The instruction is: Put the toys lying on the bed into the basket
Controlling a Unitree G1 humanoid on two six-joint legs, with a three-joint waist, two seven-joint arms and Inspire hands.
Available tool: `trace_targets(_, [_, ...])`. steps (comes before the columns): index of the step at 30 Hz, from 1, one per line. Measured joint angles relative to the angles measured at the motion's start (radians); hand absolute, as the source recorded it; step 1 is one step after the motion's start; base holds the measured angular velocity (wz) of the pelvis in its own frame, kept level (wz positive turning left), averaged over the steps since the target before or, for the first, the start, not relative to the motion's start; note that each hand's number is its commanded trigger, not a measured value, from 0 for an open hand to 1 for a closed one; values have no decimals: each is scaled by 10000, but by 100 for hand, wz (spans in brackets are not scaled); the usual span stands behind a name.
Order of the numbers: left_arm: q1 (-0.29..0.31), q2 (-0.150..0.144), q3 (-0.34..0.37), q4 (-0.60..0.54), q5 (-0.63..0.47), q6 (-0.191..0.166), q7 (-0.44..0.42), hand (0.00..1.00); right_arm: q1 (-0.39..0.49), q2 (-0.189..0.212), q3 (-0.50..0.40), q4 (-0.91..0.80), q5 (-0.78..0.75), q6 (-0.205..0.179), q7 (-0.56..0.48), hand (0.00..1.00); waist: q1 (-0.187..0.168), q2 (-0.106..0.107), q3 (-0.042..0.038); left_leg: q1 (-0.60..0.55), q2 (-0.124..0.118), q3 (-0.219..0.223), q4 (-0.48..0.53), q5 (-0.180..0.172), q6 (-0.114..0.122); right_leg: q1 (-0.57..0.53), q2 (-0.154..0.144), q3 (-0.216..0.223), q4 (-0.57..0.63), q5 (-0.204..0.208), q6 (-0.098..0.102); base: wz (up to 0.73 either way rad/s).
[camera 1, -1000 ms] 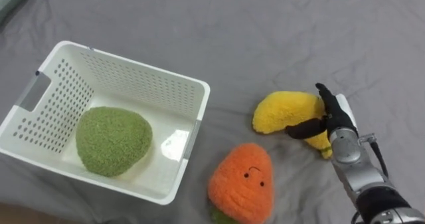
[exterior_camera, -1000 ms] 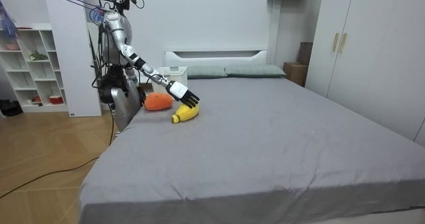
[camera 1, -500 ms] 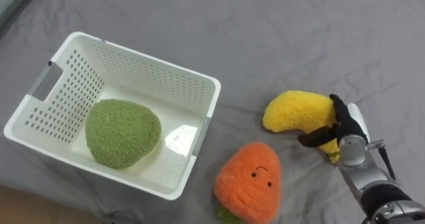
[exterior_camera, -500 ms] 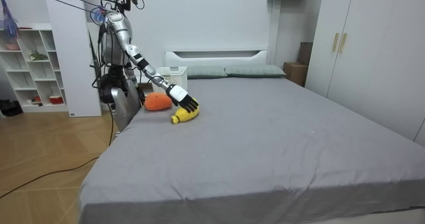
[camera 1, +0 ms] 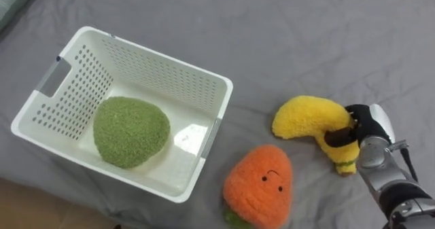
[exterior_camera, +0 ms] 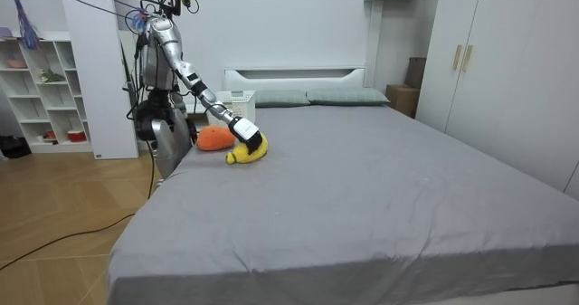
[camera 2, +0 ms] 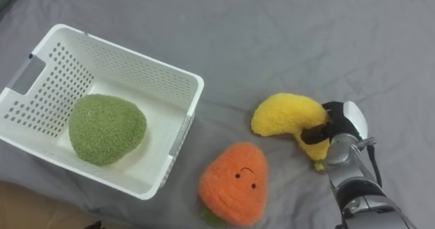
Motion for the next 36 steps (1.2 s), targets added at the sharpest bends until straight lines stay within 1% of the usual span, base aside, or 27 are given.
trace_targets(8, [-17,8,35,21,25,2,0,0,2,-2,-8,8,-59,-14,113,100,133,21,-15,3,2,15,25,1,0,9,-3,-7,5,1,0,0])
trace_targets(12, [-14,22,105,86,13,-6,0,0,2,-36,-14,5,-87,-52,206,100,143,15,-23,1,3,5,52,2,0,26,-10,-28,29,4,3,0])
trace_targets(15, [-13,42,123,114,15,-10,0,0,2,-100,-13,18,-93,-52,340,100,143,0,-47,3,-1,-12,73,7,2,47,-16,-43,39,10,3,0])
trace_targets(19, [63,82,137,109,14,-44,1,0,3,-143,-15,-4,-179,-52,361,100,133,-21,-114,24,-5,-7,81,14,5,61,-19,-23,39,17,3,0])
trace_targets(22, [215,89,310,93,5,-81,2,0,67,-144,-43,-141,-119,-50,390,100,84,-10,-123,213,-11,-7,70,14,6,253,-22,-18,18,17,5,0])
trace_targets(23, [313,89,438,87,7,-87,2,0,146,-143,-110,-329,-106,-45,417,100,63,-3,-127,358,-11,4,56,14,6,389,-21,-13,-2,16,7,-3])
trace_targets(24, [411,87,613,64,16,-91,2,0,287,-145,-184,-761,-165,-19,422,100,10,-11,-163,427,-9,18,51,14,6,448,-21,-6,0,15,8,0])
trace_targets(27, [579,76,1048,62,41,-89,3,0,510,-144,-344,-1905,-198,-27,440,100,-143,-4,-166,521,-8,16,50,13,6,533,-21,-5,1,16,8,-1])
trace_targets(28, [646,67,1162,27,47,-89,3,0,631,-148,-564,-2427,-205,-26,452,100,-220,13,-185,544,-7,3,58,13,6,574,-22,-25,7,16,8,5])
trace_targets(29, [744,71,1169,-37,109,-94,5,0,720,-146,-593,-2936,-183,-32,460,100,-339,35,-217,586,-10,-26,64,12,6,628,-18,-19,10,18,11,7])
trace_targets(30, [737,70,1155,-79,109,-92,13,0,793,-137,-587,-3177,-183,-42,471,100,-395,42,-220,651,-13,-27,59,12,6,690,-17,-22,10,19,12,3])
trace_targets(32, [885,54,1035,-99,100,-94,44,0,1189,-108,-495,-3932,-223,-64,645,100,-406,90,-295,1008,-12,-2,-29,9,4,1009,-5,-4,-2,10,23,0])
trace_targets(33, [915,44,1034,-97,95,-93,44,0,1373,-108,-496,-4247,-248,-64,773,100,-416,117,-318,1179,-17,-4,-86,9,4,1166,-4,-2,-13,-2,38,0])
trace_targets(35, [953,39,1038,-107,47,-93,39,0,1596,-106,-503,-4643,-319,-54,881,100,-450,143,-336,1421,-27,-4,-134,9,4,1404,-5,10,-29,-24,56,0])
trace_targets(36, [1056,17,1046,-179,48,-93,36,0,1789,-107,-508,-5075,-475,-37,912,100,-491,153,-374,1553,-35,12,-157,8,5,1516,-16,17,-26,-42,66,0])
